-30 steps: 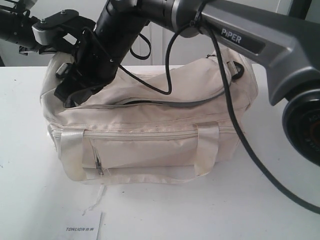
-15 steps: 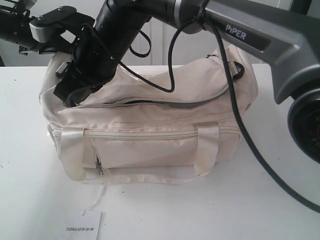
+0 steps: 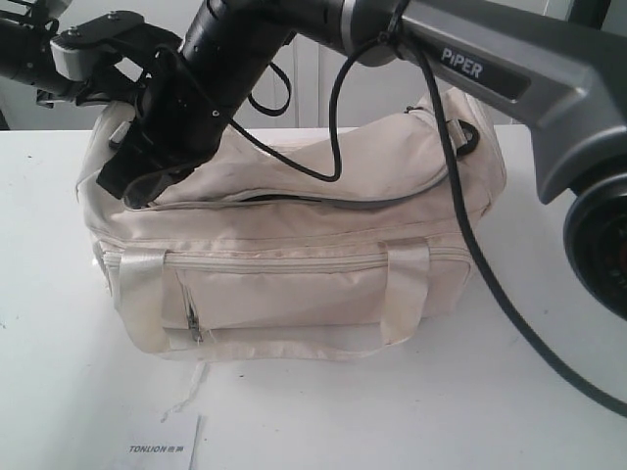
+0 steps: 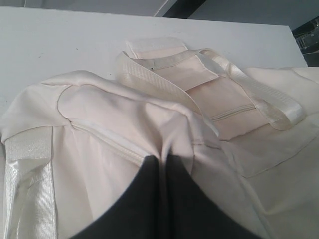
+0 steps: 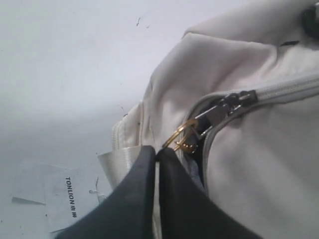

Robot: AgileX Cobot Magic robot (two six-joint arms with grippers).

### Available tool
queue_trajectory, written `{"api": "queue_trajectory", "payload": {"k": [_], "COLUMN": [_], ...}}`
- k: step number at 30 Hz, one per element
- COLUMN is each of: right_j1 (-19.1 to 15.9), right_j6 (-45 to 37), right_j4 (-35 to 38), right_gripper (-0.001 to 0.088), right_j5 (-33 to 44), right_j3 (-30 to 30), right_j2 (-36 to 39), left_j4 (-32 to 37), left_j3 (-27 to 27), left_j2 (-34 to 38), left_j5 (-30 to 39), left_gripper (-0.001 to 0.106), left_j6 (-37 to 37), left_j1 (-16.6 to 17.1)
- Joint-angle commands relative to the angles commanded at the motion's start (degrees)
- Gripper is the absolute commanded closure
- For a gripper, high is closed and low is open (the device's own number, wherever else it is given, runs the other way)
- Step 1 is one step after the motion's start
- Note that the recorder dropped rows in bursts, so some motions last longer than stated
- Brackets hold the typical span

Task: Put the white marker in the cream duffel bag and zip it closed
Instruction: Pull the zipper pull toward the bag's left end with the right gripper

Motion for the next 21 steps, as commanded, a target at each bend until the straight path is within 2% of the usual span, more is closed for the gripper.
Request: {"api": "queue_trajectory", "payload": {"k": [5, 21], "right_j1": [0.0, 0.0], "right_j6": [-0.1, -0.4], "right_j4": [0.9, 0.9], "right_gripper": [0.0868, 0.0868], "right_j5": [0.0, 0.0], "right_j3": [0.0, 0.0], "right_j2": [0.0, -0.1], "left_j4": [-0.9, -0.9], "left_j3": [0.0, 0.0], "left_j2": [0.0, 0.0], "left_j5": [0.8, 0.9], "left_gripper": [0.105, 0.105], "left_j6": [-0.1, -0.1], "left_j1": [2.2, 2.2]}}
